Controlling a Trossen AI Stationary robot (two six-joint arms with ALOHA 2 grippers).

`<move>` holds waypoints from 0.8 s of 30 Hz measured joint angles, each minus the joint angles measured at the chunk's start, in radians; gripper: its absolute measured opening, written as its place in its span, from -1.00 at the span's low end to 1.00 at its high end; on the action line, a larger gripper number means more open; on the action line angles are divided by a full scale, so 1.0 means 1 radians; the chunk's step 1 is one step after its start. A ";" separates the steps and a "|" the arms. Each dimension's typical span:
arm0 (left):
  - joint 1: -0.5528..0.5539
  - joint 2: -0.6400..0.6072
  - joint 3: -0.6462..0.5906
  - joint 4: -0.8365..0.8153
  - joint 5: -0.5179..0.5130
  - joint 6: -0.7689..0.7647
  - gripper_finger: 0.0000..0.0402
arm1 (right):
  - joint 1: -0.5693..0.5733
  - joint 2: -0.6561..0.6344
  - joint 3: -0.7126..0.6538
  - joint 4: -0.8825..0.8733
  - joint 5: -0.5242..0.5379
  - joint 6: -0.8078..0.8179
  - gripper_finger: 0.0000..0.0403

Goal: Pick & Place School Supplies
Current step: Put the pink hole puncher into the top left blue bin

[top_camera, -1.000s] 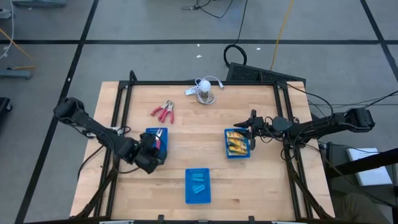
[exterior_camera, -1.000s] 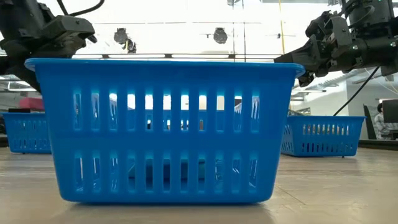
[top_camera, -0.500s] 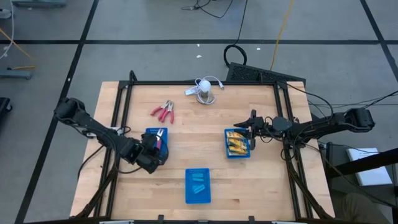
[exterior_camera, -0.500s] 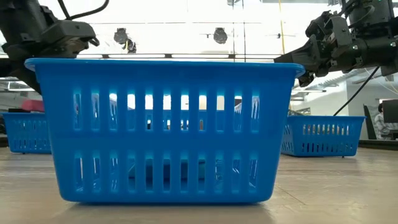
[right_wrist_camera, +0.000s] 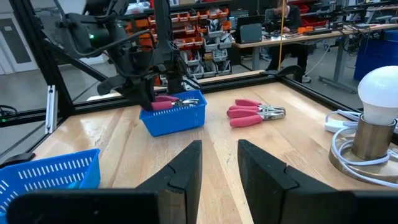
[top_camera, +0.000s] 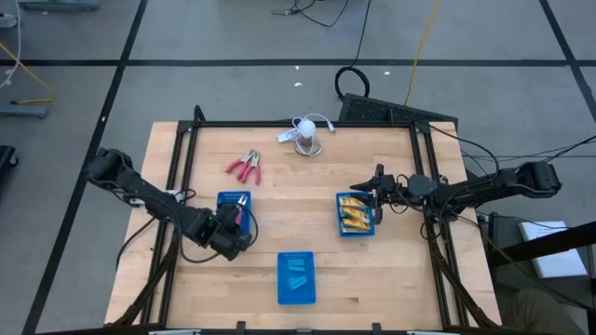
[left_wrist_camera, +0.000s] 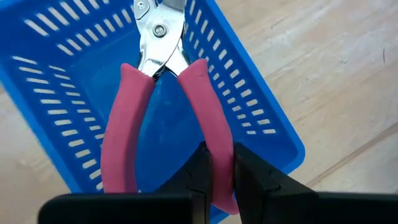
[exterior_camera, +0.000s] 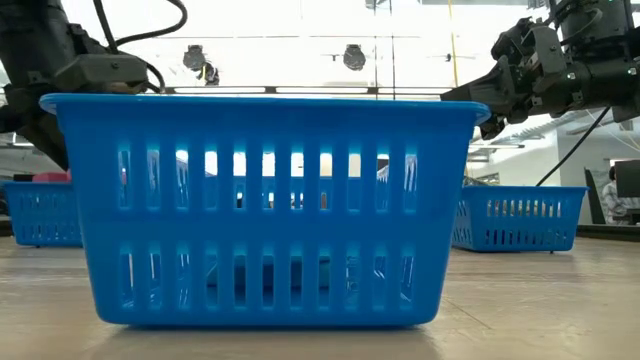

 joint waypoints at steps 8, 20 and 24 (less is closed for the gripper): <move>0.000 0.010 0.000 0.018 0.016 0.001 -0.76 | 0.000 0.000 0.000 0.000 0.000 0.000 -0.54; 0.000 0.010 0.000 0.030 0.009 0.009 -0.52 | 0.000 0.000 0.000 0.000 0.000 0.000 -0.54; 0.000 0.010 0.000 0.031 0.008 0.008 -0.34 | 0.000 0.000 0.000 0.000 0.000 0.000 -0.54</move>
